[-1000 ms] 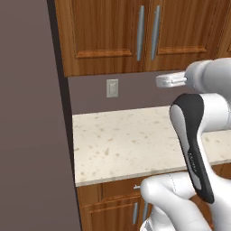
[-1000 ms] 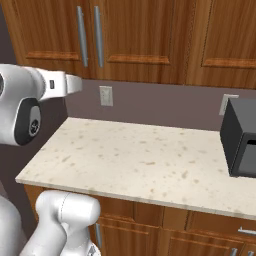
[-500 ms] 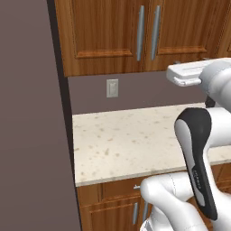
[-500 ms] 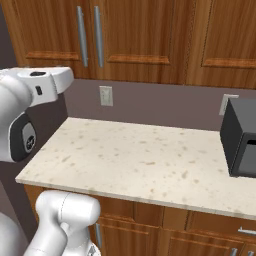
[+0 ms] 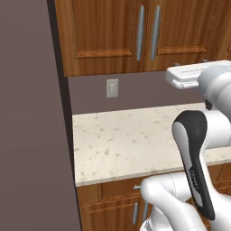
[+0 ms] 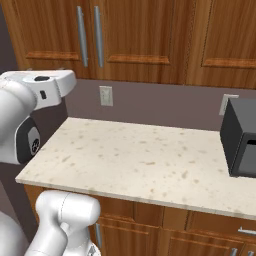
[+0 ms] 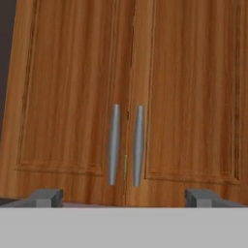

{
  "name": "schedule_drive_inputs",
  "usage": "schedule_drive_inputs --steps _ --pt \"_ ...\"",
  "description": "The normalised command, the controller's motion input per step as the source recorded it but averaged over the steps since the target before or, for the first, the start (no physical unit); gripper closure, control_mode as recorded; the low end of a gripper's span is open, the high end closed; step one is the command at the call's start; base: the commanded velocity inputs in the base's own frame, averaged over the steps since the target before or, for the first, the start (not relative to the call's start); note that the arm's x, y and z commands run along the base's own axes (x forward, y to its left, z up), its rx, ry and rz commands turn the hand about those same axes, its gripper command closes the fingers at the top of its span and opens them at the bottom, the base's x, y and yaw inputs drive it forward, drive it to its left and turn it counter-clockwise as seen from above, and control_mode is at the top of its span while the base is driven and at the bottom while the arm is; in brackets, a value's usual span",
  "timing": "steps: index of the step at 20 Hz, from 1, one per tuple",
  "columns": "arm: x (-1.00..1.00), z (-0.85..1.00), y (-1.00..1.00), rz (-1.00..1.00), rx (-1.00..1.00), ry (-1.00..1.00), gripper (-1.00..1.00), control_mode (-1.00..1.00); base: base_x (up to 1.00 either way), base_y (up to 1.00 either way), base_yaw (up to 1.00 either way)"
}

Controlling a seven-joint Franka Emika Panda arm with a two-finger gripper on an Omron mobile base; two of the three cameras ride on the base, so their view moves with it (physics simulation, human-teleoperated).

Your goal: Open the cabinet directly in front. Then move the liquor and the cup to the dining counter with the jar on it.

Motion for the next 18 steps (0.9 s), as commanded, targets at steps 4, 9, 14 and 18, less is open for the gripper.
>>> schedule_drive_inputs --steps 4,9,14,18 --pt "0.08 0.00 -0.27 0.00 0.04 0.00 -1.00 -1.00 0.00 0.00 0.00" --pt "0.29 0.00 -0.19 0.01 0.02 0.01 -1.00 -1.00 0.00 0.00 0.00" --pt "0.43 0.00 0.00 0.00 0.00 0.02 -1.00 -1.00 0.00 0.00 0.00" --pt "0.49 0.00 0.00 0.00 0.00 0.00 -1.00 -1.00 0.00 0.00 0.00"
